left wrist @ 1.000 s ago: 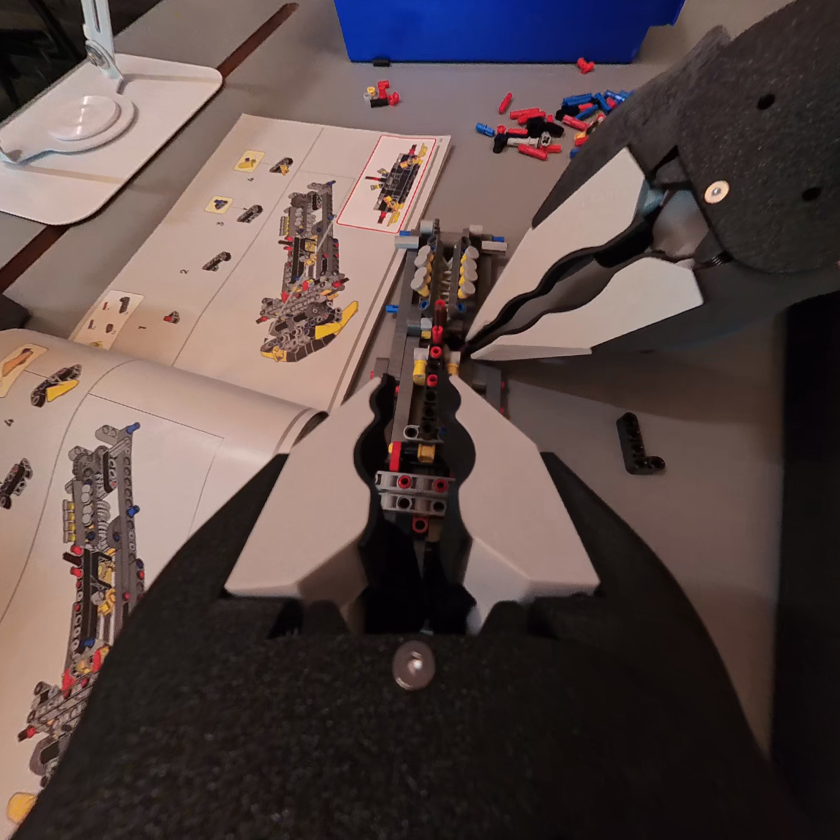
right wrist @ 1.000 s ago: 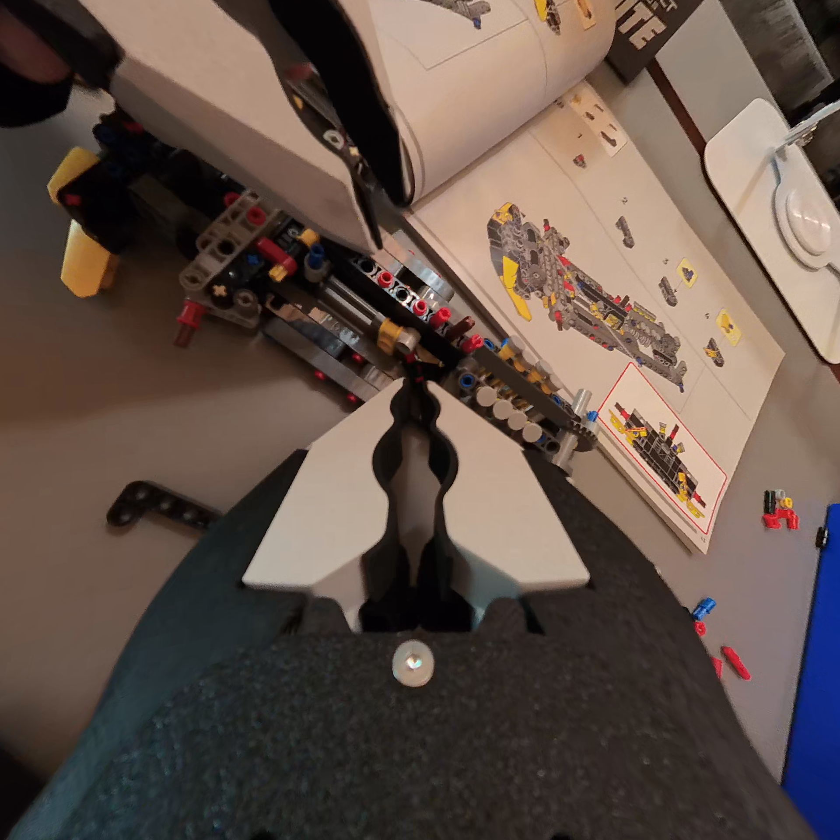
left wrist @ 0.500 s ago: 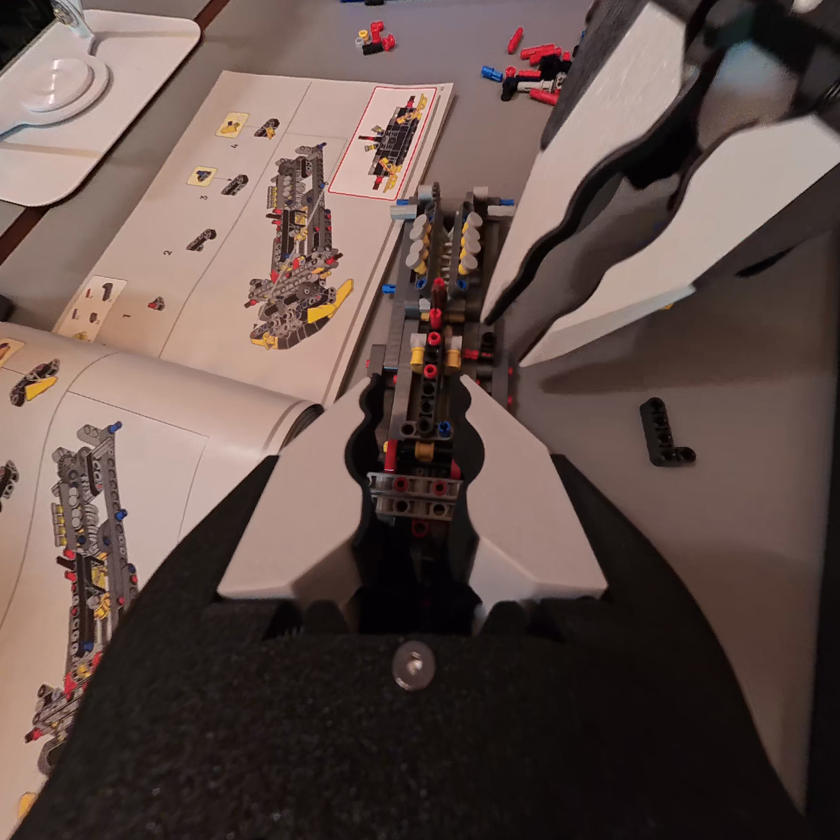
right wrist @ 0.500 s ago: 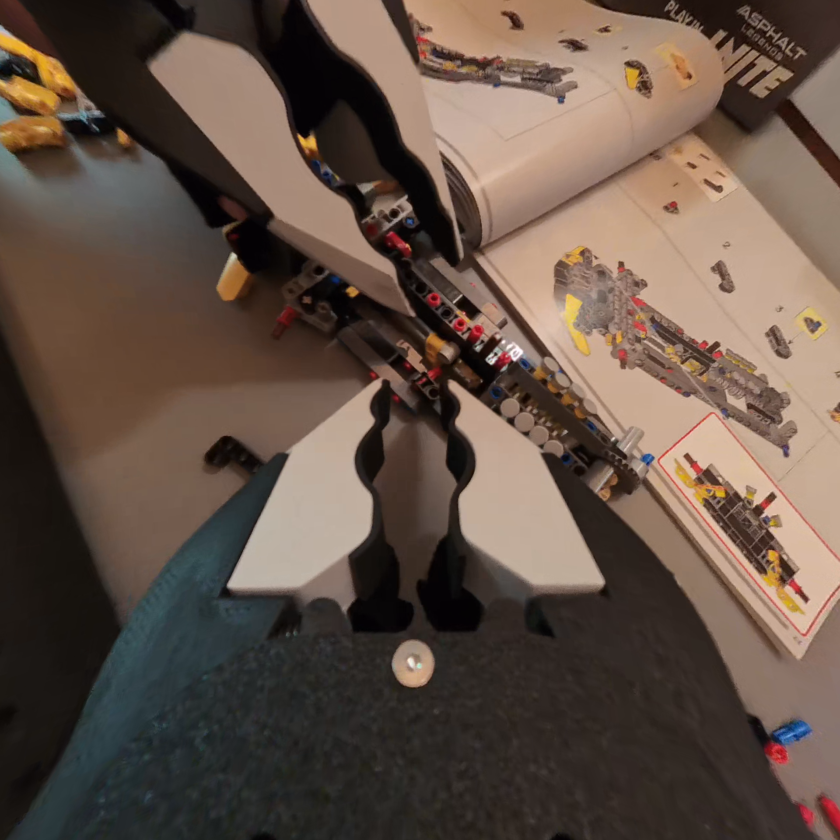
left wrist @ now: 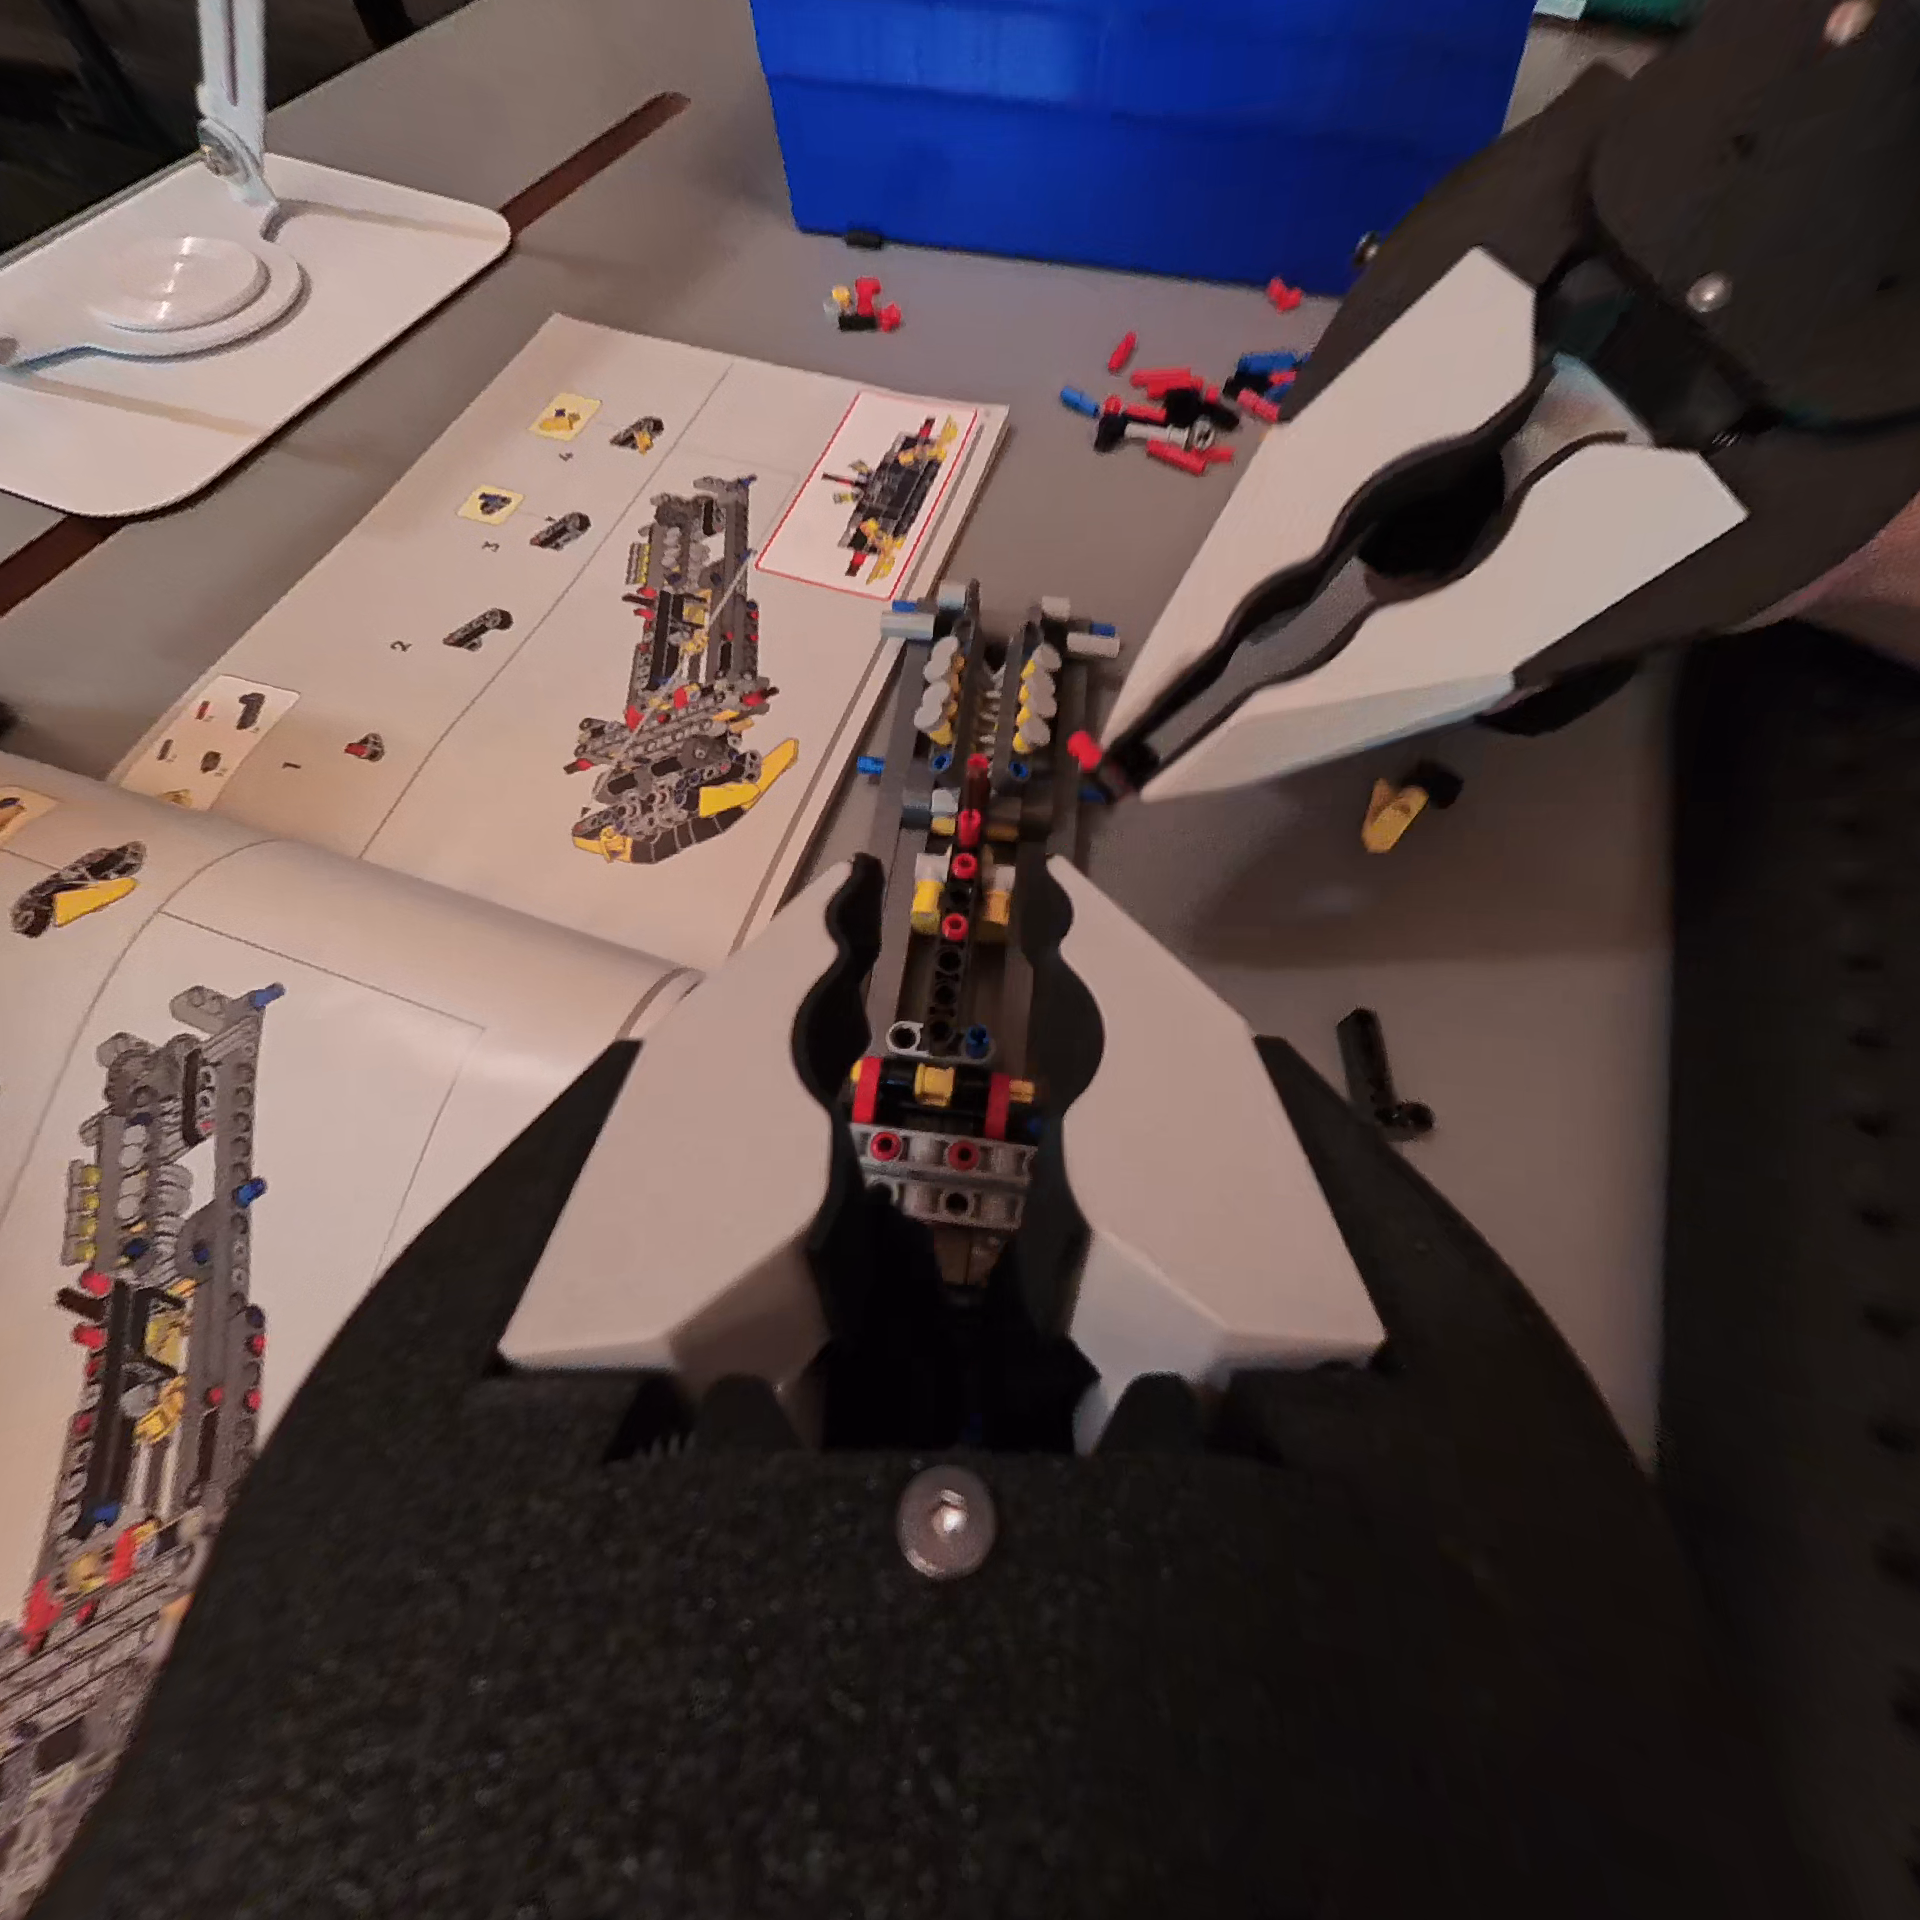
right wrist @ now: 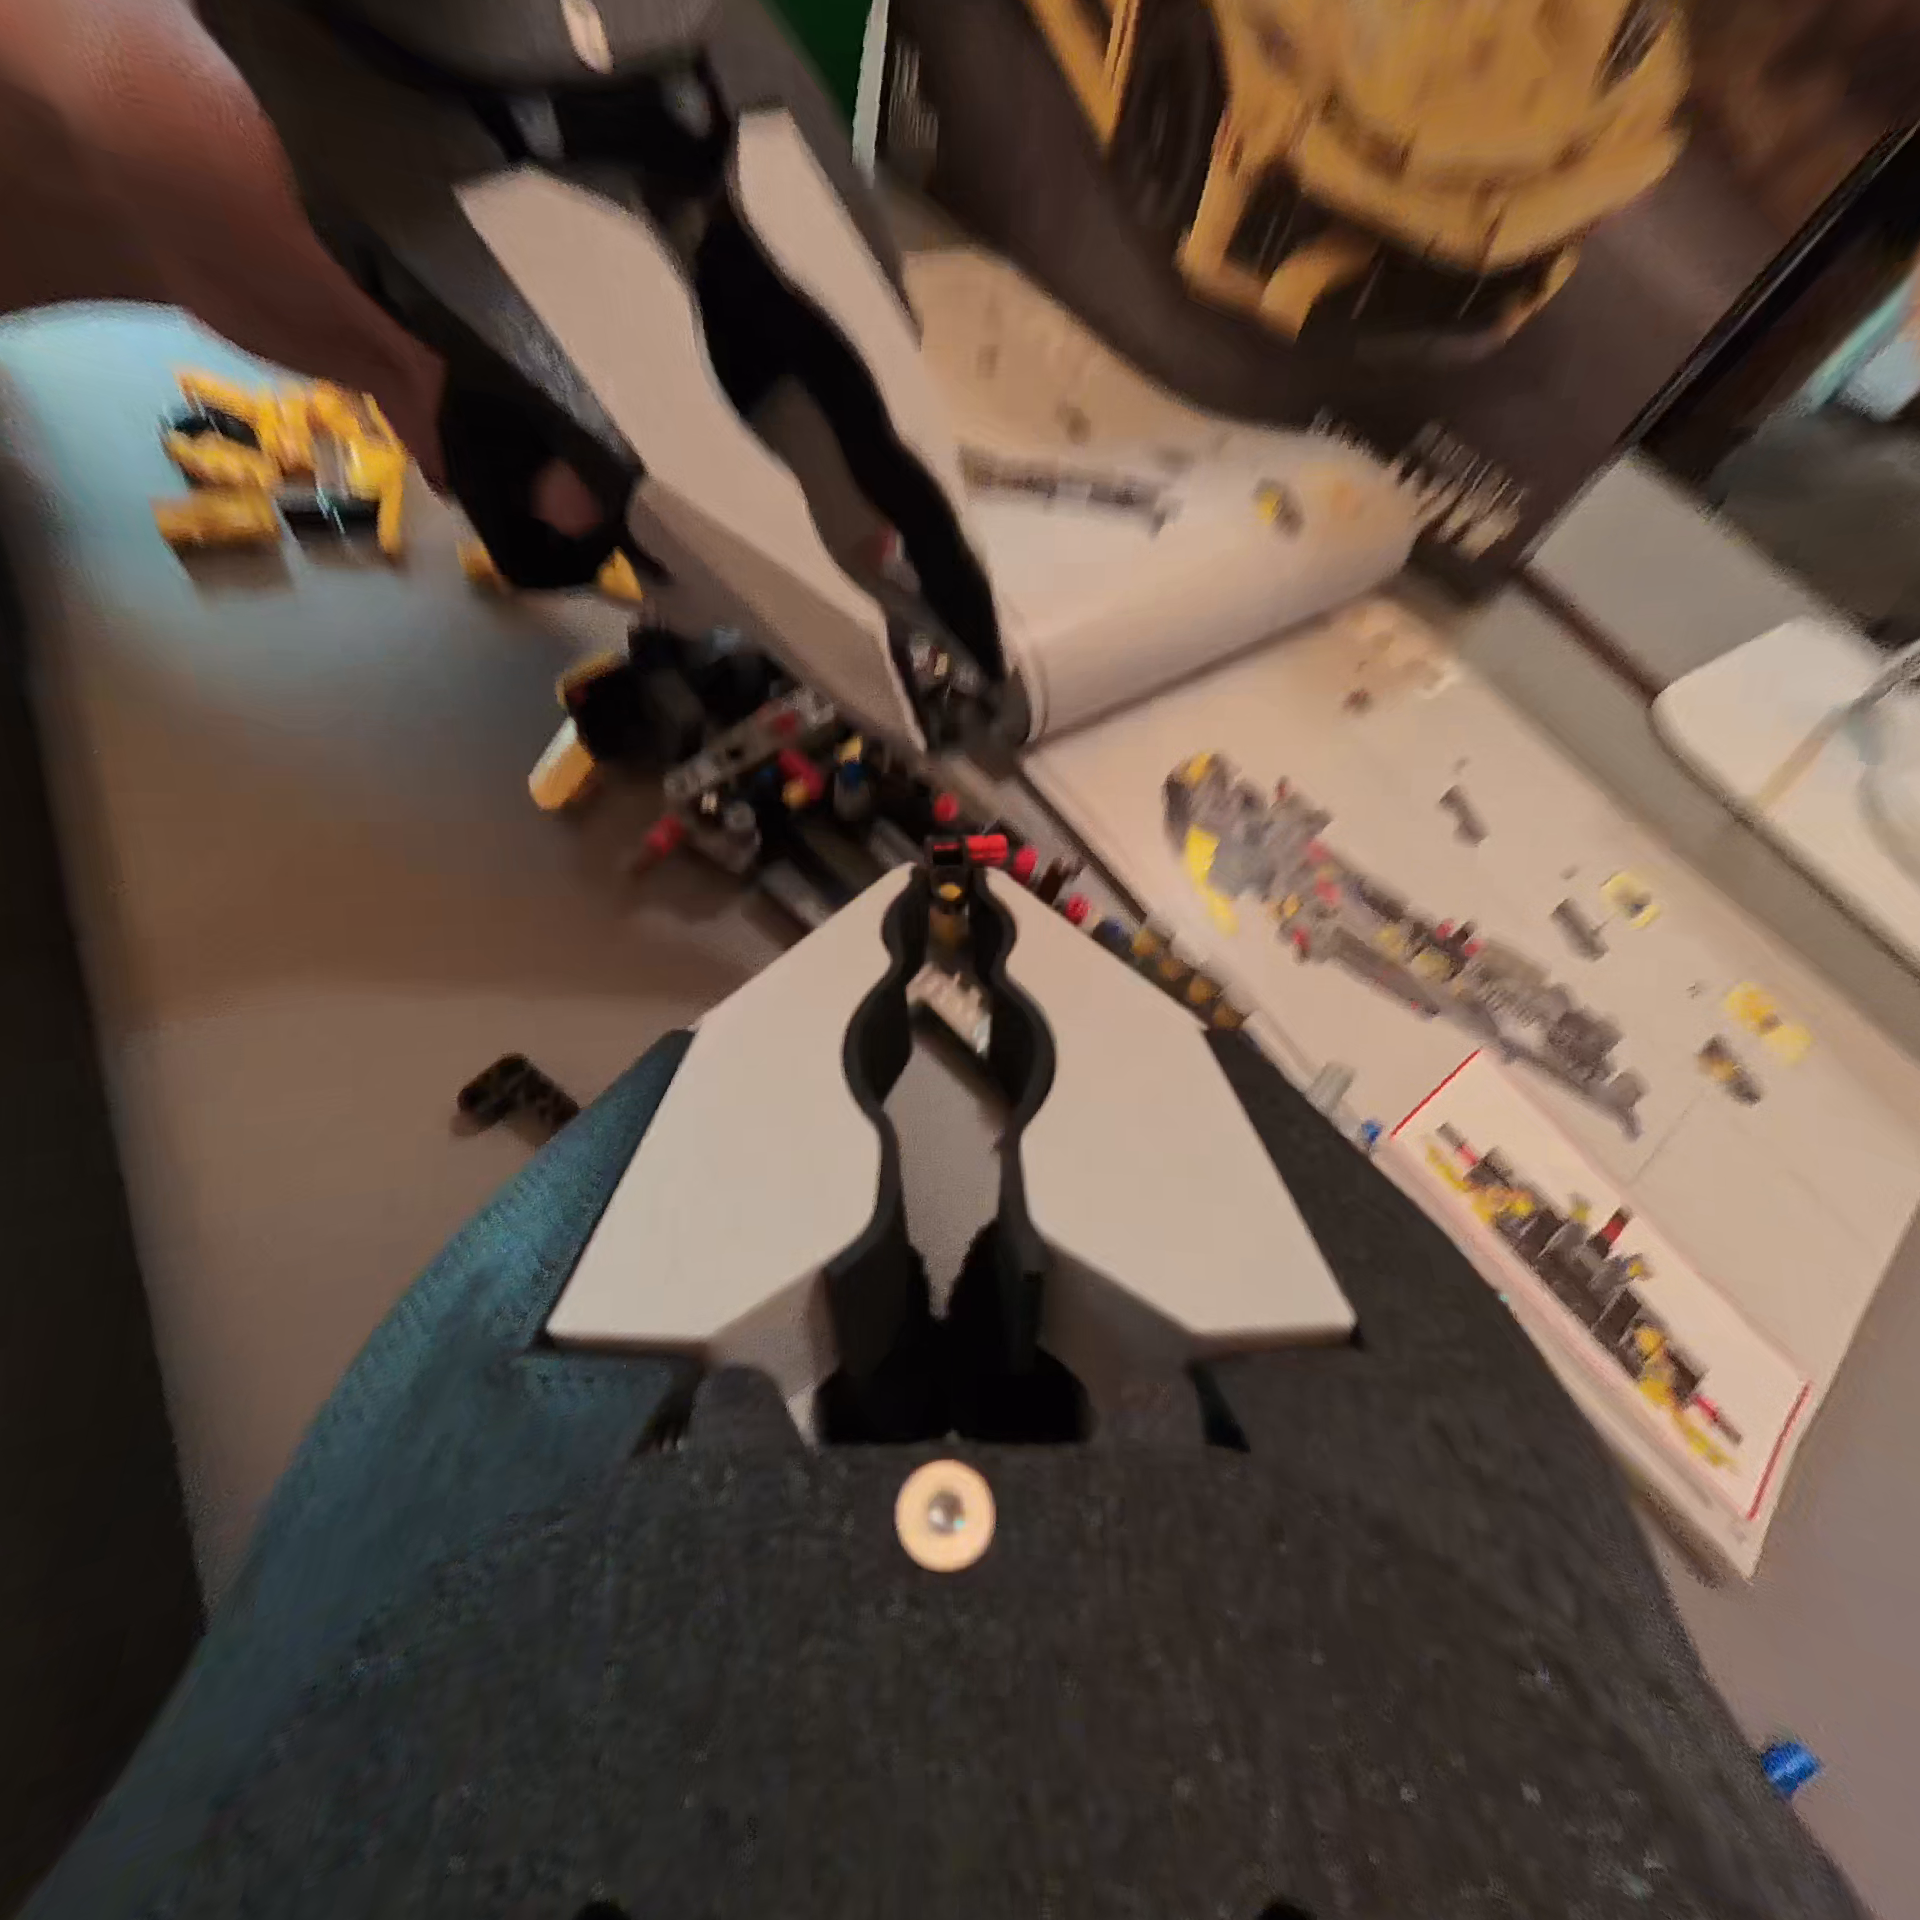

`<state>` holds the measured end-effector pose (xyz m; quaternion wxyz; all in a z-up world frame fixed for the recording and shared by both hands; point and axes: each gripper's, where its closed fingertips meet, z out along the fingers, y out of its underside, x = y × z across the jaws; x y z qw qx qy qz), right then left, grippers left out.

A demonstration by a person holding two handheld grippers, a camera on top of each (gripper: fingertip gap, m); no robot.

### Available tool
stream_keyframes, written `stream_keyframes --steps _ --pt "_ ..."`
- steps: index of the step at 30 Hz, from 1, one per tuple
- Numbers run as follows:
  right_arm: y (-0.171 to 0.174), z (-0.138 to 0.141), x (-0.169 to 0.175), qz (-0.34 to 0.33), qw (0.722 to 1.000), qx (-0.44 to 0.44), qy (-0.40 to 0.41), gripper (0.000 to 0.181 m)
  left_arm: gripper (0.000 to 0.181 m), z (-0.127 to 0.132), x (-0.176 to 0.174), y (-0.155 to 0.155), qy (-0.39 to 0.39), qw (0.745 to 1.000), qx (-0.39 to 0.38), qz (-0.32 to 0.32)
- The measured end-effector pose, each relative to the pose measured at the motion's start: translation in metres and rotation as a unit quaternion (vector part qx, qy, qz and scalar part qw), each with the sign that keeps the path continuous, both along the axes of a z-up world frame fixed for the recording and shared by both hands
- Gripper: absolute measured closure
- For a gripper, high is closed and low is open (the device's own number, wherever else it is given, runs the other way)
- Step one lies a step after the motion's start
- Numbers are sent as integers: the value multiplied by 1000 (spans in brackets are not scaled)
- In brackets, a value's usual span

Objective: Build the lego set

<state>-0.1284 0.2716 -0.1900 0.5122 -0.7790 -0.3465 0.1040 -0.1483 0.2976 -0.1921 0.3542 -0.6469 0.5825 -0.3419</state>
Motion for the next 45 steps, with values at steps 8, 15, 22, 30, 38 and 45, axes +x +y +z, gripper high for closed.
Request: stream_keyframes --steps 8,15,22,30,38,45 --pt "-2 49 10 21 976 218 -23 175 157 26 8 -16 -87 984 -154 -19" --pt "-2 37 4 28 982 185 -28 175 163 36 14 -27 -111 943 -310 -36" --pt "-4 43 5 40 973 225 -40 175 159 35 9 -37 -98 970 -205 -83" --pt "-14 42 -10 79 959 261 -81 175 155 32 11 -45 -94 963 -234 -100" --pt "-15 36 -14 89 949 275 -124 175 163 34 11 -55 -99 951 -267 -122" --pt "-15 37 -16 86 948 284 -119 175 175 35 11 -54 -108 947 -278 -120"
